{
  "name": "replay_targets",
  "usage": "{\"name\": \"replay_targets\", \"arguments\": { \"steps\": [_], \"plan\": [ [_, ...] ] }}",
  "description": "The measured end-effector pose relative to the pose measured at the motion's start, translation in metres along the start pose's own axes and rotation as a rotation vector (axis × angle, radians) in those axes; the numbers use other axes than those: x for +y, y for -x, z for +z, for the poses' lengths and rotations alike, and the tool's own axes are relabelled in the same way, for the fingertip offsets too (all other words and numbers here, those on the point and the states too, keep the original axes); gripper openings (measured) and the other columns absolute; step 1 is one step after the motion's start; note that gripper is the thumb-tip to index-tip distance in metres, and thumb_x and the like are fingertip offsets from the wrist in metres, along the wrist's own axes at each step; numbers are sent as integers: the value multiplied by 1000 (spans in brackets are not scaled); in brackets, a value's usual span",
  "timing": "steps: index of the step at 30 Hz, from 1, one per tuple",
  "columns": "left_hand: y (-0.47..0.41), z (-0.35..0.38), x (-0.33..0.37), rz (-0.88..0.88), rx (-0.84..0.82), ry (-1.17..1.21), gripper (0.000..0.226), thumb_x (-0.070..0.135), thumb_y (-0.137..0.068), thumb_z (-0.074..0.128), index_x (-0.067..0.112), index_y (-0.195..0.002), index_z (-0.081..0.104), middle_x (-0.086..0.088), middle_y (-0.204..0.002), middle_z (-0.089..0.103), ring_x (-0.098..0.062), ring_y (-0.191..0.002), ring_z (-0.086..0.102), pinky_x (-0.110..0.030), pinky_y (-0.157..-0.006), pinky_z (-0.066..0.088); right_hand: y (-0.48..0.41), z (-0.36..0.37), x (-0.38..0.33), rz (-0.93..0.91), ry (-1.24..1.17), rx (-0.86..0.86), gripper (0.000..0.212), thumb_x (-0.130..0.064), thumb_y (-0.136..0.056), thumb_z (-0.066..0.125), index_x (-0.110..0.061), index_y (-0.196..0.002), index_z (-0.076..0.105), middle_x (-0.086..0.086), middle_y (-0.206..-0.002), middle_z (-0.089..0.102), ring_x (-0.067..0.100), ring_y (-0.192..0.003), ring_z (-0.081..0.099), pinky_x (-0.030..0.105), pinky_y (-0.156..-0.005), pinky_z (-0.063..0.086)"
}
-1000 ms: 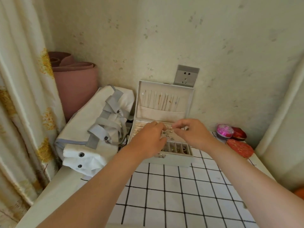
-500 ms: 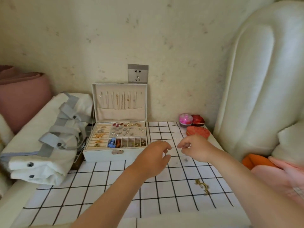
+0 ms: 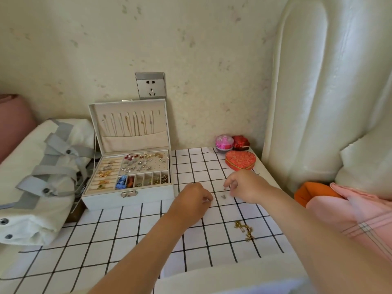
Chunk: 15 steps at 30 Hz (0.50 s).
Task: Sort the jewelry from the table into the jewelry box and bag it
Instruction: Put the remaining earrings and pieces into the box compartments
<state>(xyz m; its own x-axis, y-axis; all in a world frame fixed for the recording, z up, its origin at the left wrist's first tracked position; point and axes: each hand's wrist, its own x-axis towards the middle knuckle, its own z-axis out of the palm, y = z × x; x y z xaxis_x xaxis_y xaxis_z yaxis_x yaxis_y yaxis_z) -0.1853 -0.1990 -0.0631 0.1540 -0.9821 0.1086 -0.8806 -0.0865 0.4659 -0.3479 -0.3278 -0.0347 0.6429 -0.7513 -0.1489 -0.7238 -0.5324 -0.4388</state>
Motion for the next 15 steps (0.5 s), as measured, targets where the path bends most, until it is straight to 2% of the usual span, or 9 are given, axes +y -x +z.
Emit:
{"name": "replay_targets", "arguments": {
  "steps": [3,6,9,13,15],
  "plan": [
    [-2,-1,1,-6,6,18,14,27,-91,65,29,-100,76,12,-93,57,-4,-89,51,-19,-79,43,-3,1,2,-11,-8,-5,29,-16,-89,71,-29,-115,72,-14,-94,59,11,-89,60,25,-71,46],
    [-5,-1,4,-13,22,31,12,25,-90,66,26,-94,77,17,-83,55,-1,-80,51,-16,-75,41,-5,1,-1,-10,-37,8,29,-21,-88,72,-29,-115,72,-12,-95,63,12,-91,62,26,-74,48],
    [-6,-1,5,-38,20,28,9,26,-89,67,25,-92,76,15,-86,59,-2,-79,54,-20,-77,48,-6,2,-3,-28,-26,25,23,-24,-88,71,-30,-111,75,-12,-97,65,11,-95,63,26,-78,48],
    [-6,-3,5,-61,12,47,8,25,-90,64,25,-91,72,14,-86,62,-3,-80,56,-22,-77,51,-9,3,-7,-77,-24,59,12,-24,-87,72,-27,-95,80,-16,-95,73,5,-91,65,28,-82,52],
    [-6,-4,4,-76,23,71,9,25,-92,62,26,-94,71,12,-90,66,-5,-84,58,-23,-77,51,-10,3,-9,-91,14,57,12,-23,-88,70,-25,-95,80,-13,-97,74,6,-90,66,30,-83,54]
  ]
}}
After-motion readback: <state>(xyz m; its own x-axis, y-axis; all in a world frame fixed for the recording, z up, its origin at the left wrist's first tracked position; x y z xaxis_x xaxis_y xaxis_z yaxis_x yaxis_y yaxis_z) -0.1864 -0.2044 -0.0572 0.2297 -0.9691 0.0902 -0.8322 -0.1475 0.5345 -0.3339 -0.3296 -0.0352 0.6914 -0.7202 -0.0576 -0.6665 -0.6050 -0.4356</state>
